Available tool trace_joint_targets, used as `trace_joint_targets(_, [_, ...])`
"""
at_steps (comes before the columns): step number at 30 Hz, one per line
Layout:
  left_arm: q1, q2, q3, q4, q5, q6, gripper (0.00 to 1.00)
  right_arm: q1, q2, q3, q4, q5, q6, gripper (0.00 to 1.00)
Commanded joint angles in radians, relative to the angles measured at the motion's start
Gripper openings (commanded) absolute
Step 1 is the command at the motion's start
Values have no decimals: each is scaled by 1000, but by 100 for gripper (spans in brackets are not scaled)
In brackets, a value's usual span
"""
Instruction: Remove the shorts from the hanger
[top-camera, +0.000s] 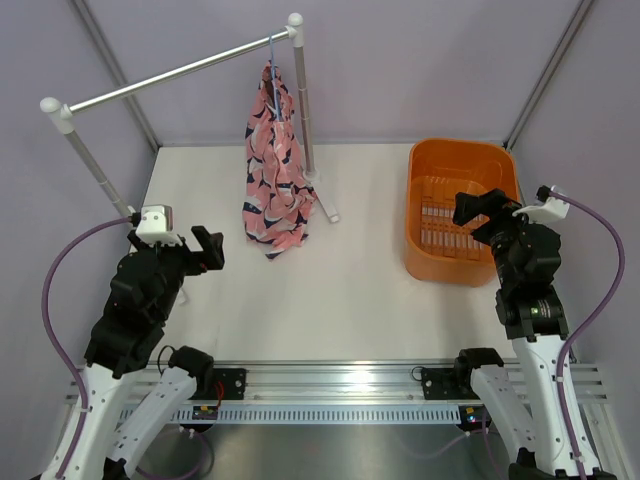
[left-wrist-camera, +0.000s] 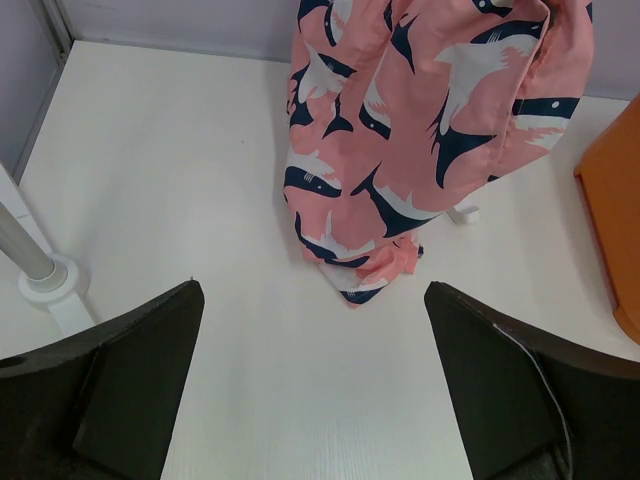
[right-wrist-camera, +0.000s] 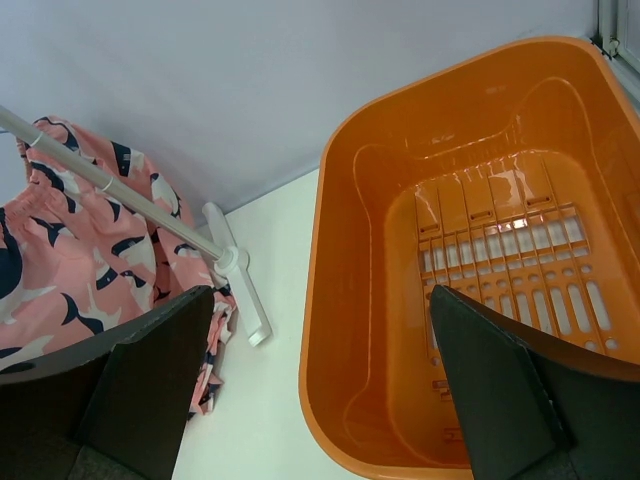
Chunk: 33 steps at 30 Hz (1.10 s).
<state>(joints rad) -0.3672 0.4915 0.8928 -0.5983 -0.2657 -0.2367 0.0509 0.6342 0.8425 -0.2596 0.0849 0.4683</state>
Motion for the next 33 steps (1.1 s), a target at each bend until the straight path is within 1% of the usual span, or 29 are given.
trace_joint_targets(1, [8, -4, 0, 51, -3, -4, 99, -5, -13, 27, 17, -13, -3, 100])
trace_joint_targets(11, [16, -2, 3, 61, 6, -9, 99, -5, -21, 29, -9, 12, -22, 99])
trace_joint_targets(15, [16, 48, 55, 74, 19, -42, 99, -5, -19, 44, -32, 12, -23, 99])
trace_joint_targets(18, [16, 165, 174, 61, 0, -62, 99, -5, -28, 43, -35, 10, -22, 100])
trace_joint_targets(19, [16, 224, 233, 68, 16, -62, 99, -5, -31, 41, -36, 9, -20, 100])
trace_joint_targets(21, [16, 284, 293, 84, 19, -72, 99, -3, -31, 35, -41, 1, -20, 99])
trace_joint_targets(22, [16, 317, 354, 87, 16, -76, 99, -5, -28, 35, -52, -2, -17, 99])
trace_joint_targets(23, [14, 387, 388, 86, 10, -79, 99, -5, -24, 41, -58, -10, -16, 99])
trace_joint_targets(25, [16, 462, 451, 97, 20, -76, 99, -5, -8, 44, -63, -28, -13, 99])
trace_joint_targets(26, [14, 539, 510, 104, 22, -75, 99, -5, -2, 43, -61, -31, -10, 99])
trace_joint_targets(28, [14, 620, 575, 121, 43, -72, 98, -3, 18, 41, -52, -49, -2, 100])
trace_joint_targets(29, [14, 709, 648, 124, 48, -72, 97, -5, 28, 46, -50, -57, 0, 100])
trace_joint_targets(30, [11, 751, 685, 127, 52, -75, 92, -3, 47, 50, -50, -63, 4, 99])
trace_joint_targets(32, [-2, 815, 760, 178, 30, -70, 91, -3, 65, 61, -46, -82, 9, 99])
trace_joint_targets(33, [-7, 878, 787, 195, 7, -59, 91, -3, 79, 63, -43, -80, 10, 99])
